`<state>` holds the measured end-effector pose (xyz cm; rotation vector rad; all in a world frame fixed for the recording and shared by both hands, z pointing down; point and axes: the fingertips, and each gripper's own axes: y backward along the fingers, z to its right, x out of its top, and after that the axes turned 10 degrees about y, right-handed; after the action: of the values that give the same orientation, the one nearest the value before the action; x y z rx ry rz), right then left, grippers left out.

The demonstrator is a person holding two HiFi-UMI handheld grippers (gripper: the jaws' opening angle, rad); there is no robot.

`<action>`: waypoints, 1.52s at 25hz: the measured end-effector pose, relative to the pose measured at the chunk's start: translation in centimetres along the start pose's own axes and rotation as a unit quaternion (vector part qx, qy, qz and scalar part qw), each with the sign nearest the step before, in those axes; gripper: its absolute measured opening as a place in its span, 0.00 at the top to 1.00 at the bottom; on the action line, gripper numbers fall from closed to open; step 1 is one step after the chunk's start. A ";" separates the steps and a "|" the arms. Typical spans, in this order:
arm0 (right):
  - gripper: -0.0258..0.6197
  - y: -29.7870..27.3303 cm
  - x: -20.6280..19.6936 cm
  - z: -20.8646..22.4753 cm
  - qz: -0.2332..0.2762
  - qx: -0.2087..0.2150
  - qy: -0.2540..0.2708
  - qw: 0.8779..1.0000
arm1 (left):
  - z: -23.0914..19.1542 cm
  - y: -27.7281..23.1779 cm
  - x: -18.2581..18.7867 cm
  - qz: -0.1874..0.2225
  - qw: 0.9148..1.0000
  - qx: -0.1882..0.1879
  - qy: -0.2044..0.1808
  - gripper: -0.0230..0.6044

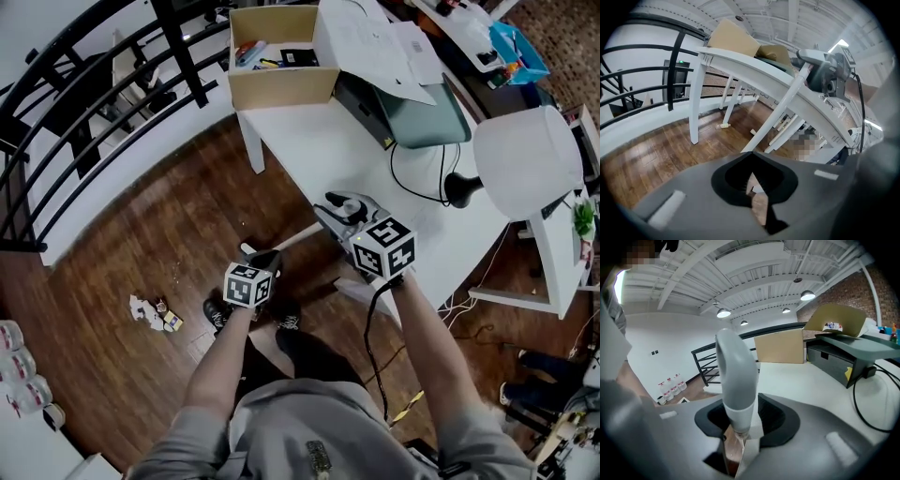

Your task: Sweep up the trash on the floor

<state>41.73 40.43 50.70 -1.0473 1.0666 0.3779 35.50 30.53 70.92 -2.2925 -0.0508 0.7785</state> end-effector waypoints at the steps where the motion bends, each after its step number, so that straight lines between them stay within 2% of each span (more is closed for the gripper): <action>1: 0.73 0.2 0.1 0.2 0.005 -0.004 -0.004 1.000 | 0.1 0.1 -0.1 -0.001 1.000 0.000 -0.001 0.96; 5: 0.62 1.6 1.1 0.3 0.033 -0.012 -0.016 0.999 | 0.4 1.1 0.0 -0.003 1.000 0.003 -0.009 0.96; 11: 0.52 5.0 3.1 0.1 0.075 -0.051 0.002 0.996 | 1.1 4.0 0.7 0.018 0.999 0.014 -0.026 0.96; 14: 0.51 7.3 6.1 -0.5 0.108 -0.091 0.037 0.989 | 1.6 7.5 1.6 0.052 0.998 0.020 -0.032 0.96; 17: 0.51 9.3 10.4 -2.2 0.145 -0.127 0.085 0.978 | 1.6 12.8 2.8 0.096 0.994 0.036 -0.044 0.96; 20: 0.54 9.7 14.9 -5.8 0.183 -0.127 0.128 0.967 | 1.0 19.1 4.3 0.148 0.985 0.064 -0.057 0.96; 23: 0.63 8.0 17.8 -12.2 0.206 -0.078 0.146 0.964 | -0.3 25.6 4.2 0.189 0.976 0.096 -0.051 0.96; 28: 0.96 3.4 18.0 -25.3 0.204 0.046 0.128 0.969 | -1.5 36.4 0.4 0.244 0.960 0.138 -0.023 0.96; 32: 0.96 0.6 17.1 -36.4 0.191 0.142 0.098 0.966 | -1.7 45.3 -3.5 0.279 0.946 0.166 -0.004 0.96; 38: 0.96 -1.8 16.5 -51.6 0.163 0.230 0.124 0.952 | -0.7 56.5 -9.4 0.322 0.926 0.198 0.007 0.96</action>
<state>23.52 -7.43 33.02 -0.5075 1.4759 0.2441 18.17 -14.65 40.23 -1.9158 0.8301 0.9833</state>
